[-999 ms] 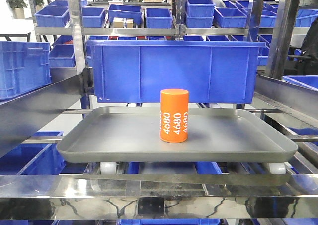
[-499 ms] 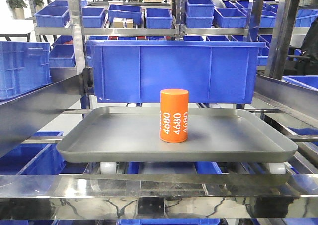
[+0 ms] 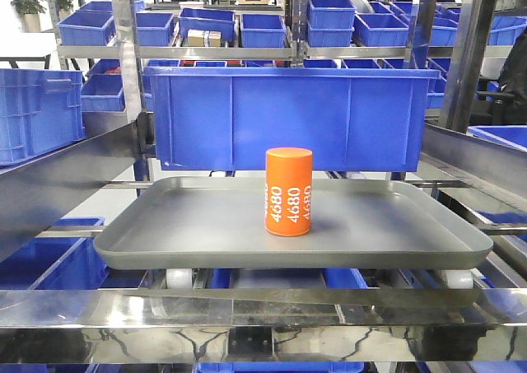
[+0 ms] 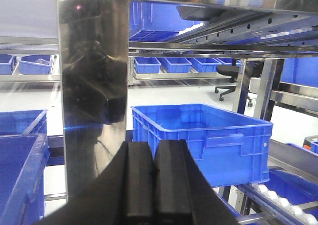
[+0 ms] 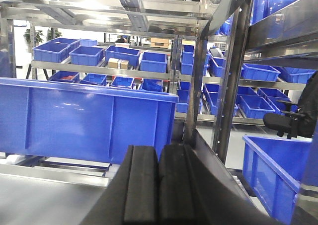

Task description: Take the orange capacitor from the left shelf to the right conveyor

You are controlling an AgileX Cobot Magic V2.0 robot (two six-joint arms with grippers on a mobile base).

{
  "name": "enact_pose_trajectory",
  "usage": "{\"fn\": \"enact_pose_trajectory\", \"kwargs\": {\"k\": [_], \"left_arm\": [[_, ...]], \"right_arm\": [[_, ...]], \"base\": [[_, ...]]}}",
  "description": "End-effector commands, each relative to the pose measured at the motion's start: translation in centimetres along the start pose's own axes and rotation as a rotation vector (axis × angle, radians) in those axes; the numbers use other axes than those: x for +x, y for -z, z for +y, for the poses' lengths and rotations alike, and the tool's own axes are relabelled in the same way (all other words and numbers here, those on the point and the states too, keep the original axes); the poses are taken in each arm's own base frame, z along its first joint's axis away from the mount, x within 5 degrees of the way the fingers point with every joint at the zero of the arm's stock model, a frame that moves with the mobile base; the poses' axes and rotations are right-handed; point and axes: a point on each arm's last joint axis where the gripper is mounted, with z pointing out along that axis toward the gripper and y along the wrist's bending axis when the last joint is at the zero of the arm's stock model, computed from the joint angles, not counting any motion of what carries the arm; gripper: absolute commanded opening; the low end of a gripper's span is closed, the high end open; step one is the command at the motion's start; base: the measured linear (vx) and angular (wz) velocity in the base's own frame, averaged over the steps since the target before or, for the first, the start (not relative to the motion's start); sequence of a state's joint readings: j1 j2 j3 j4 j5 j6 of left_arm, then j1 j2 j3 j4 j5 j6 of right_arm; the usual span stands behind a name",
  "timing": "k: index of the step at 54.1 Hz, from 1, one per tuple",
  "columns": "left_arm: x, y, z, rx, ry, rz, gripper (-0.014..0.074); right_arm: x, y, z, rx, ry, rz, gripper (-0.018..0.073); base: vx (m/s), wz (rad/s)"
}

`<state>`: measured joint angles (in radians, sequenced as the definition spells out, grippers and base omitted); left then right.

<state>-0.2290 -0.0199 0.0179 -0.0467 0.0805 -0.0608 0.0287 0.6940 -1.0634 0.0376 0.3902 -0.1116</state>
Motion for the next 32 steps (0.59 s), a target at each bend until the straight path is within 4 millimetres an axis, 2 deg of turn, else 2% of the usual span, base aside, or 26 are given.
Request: {"fn": "enact_pose_trajectory", "kwargs": {"k": [1,6,14,19,22,28,32], "left_arm": [[-1.75,0.23,-0.2,0.017,0.011,-0.113,-0.0006],[-1.75,0.23,-0.2,0.017,0.011,-0.113,-0.0006],[-1.75,0.23,-0.2,0.017,0.011,-0.113,-0.0006],[-1.75,0.23,-0.2,0.017,0.011,-0.113,-0.0006],[-1.75,0.23,-0.2,0.017,0.011,-0.113,-0.0006],[-1.75,0.23,-0.2,0.017,0.011,-0.113,-0.0006],[-1.75,0.23,-0.2,0.017,0.011,-0.113,-0.0006]], "right_arm": [[-1.68,0.65,-0.18,0.013,0.0,-0.098,0.0172],[-1.55,0.72,-0.16,0.011,0.0,-0.083,0.0305],[-1.46,0.67,-0.09,0.003,-0.02,-0.074,0.059],[-1.63,0.68,-0.1,0.004,-0.02,-0.093,0.0718],[-1.84,0.71,-0.12,0.005,-0.022,-0.115,0.0731],[-2.05,0.85,0.16,-0.034,-0.144,-0.135,0.0722],[-1.69,0.18,0.53,-0.072,-0.166,-0.1,0.0704]], "base": [[0.0,0.0],[0.0,0.0],[0.0,0.0],[0.0,0.0],[0.0,0.0],[0.0,0.0],[0.0,0.0]]}}
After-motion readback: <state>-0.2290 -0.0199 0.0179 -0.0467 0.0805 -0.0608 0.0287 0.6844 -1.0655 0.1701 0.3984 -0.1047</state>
